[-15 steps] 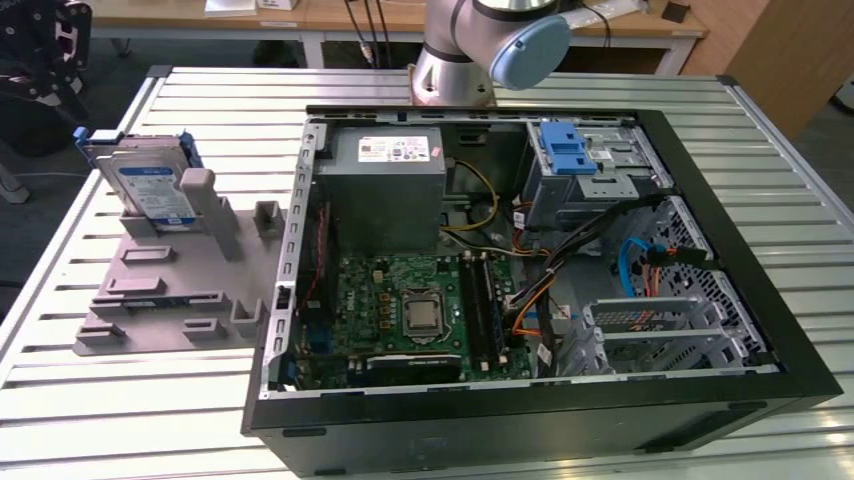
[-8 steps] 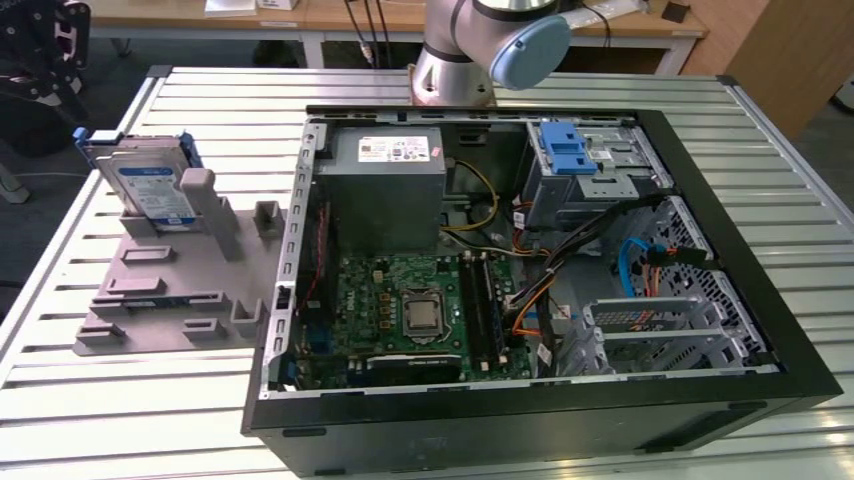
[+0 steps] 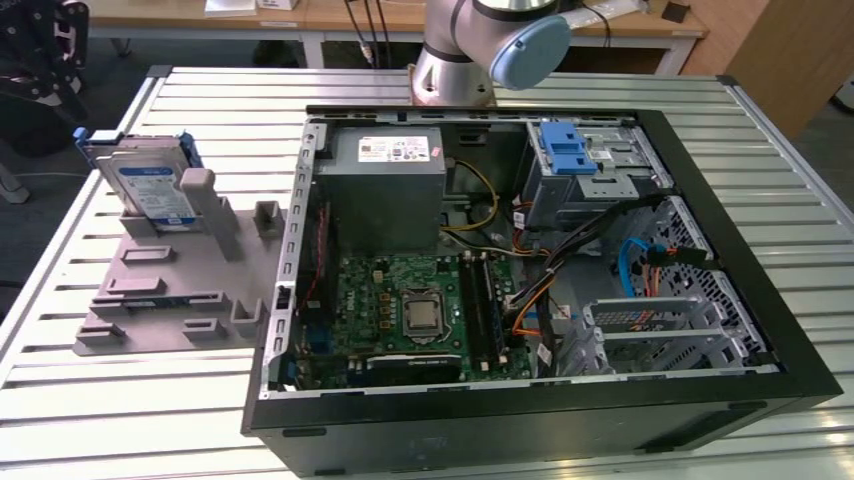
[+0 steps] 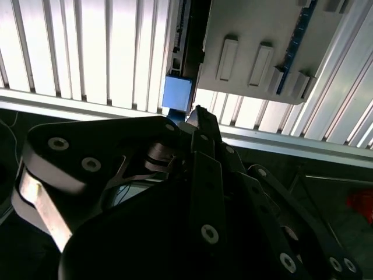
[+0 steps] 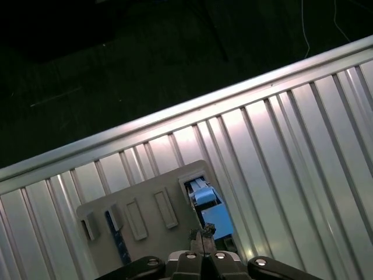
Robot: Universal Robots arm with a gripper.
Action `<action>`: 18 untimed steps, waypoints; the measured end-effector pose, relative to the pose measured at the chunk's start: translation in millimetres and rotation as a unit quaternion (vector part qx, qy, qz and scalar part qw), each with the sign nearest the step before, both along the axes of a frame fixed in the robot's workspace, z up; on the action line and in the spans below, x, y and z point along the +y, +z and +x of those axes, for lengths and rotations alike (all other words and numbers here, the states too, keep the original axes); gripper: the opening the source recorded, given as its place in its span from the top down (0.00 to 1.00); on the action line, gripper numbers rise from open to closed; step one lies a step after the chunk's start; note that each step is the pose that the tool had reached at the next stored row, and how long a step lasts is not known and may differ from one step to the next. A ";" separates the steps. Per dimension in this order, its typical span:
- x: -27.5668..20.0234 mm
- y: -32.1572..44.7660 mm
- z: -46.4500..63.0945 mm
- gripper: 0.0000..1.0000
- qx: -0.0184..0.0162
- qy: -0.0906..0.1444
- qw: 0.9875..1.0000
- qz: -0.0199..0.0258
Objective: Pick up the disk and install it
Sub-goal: 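Pick up the disk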
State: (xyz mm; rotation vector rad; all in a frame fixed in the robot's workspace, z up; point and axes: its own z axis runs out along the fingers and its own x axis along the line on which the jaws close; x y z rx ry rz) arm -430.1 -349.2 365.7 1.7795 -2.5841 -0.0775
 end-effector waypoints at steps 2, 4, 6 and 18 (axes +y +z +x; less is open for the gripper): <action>0.0 0.0 0.0 0.89 0.000 0.004 1.000 0.000; 0.0 0.0 0.0 0.89 0.000 0.009 1.000 0.000; 0.0 0.0 0.0 0.89 0.000 0.014 1.000 0.000; 0.4 -2.8 0.1 0.89 -0.011 0.070 0.997 0.002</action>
